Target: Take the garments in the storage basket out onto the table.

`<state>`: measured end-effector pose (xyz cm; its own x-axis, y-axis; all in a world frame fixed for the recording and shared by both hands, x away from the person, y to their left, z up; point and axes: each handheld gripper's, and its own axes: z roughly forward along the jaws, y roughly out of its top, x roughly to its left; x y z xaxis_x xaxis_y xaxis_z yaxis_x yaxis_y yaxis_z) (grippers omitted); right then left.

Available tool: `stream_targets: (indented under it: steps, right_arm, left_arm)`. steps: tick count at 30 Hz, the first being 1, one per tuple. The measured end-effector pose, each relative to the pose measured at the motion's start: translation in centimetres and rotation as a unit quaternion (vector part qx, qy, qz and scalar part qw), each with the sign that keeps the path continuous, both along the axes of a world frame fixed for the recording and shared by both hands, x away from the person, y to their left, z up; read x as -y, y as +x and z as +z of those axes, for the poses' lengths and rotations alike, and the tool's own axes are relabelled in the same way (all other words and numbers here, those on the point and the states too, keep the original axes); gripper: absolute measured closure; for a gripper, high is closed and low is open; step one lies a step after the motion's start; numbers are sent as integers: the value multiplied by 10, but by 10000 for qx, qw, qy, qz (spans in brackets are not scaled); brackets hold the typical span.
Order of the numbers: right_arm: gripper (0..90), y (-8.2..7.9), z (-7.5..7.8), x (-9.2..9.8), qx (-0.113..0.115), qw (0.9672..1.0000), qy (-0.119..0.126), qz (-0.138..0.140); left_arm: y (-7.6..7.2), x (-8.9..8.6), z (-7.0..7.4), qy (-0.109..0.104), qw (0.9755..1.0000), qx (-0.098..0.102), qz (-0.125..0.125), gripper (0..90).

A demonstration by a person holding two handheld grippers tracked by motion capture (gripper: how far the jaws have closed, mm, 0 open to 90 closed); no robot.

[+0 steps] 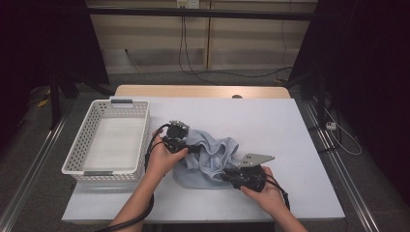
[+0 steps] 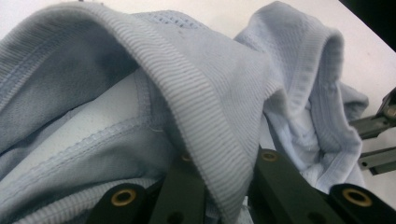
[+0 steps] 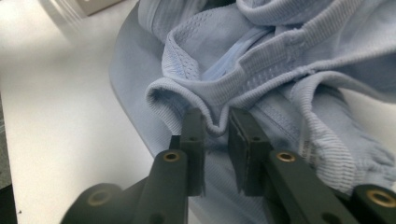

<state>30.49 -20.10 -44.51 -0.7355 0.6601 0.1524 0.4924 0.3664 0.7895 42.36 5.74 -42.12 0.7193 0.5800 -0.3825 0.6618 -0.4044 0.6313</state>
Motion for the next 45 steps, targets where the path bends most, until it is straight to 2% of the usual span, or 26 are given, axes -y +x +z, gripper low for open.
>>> stream_targets:
  steps: [8,15,21,31,34,36,39,40,42,43,44,45]
  right_arm:
    - [674,3,6,3,9,10000,-27,-79]
    - [560,6,17,7,90,9997,-19,-219]
    - [535,10,22,11,82,9995,-45,-304]
    - [423,12,25,13,98,9992,-67,-387]
    - [476,11,22,12,115,9993,-102,-353]
    - [582,10,18,10,123,9992,-93,-356]
    - [778,10,10,6,126,9995,-12,-302]
    - [830,10,7,4,90,9996,25,-265]
    - [878,12,0,1,21,9998,6,-220]
    - [889,13,-3,-1,-25,9998,-21,-198]
    - [892,14,-6,-3,-62,9998,-48,-192]
    - [894,14,-9,-5,-91,9997,-72,-192]
  left_arm:
    - [0,-1,1,-15,10000,13,-8,871]
    - [0,-1,1,-20,10000,8,-21,871]
    - [0,-1,1,7,10000,15,-14,871]
    - [0,-1,2,1,10000,24,-47,872]
    - [0,-1,3,-33,10000,41,-48,871]
    - [-1,-1,4,-33,10000,80,20,871]
    - [-1,-1,5,-102,9999,53,-47,870]
    - [-1,-1,5,-180,9998,48,-18,867]
    - [-1,-1,6,-256,9996,89,-39,845]
    - [-2,0,7,-287,9995,128,36,829]
    - [-1,-1,8,-360,9993,111,-72,820]
    - [-1,-1,9,-402,9991,127,-80,809]
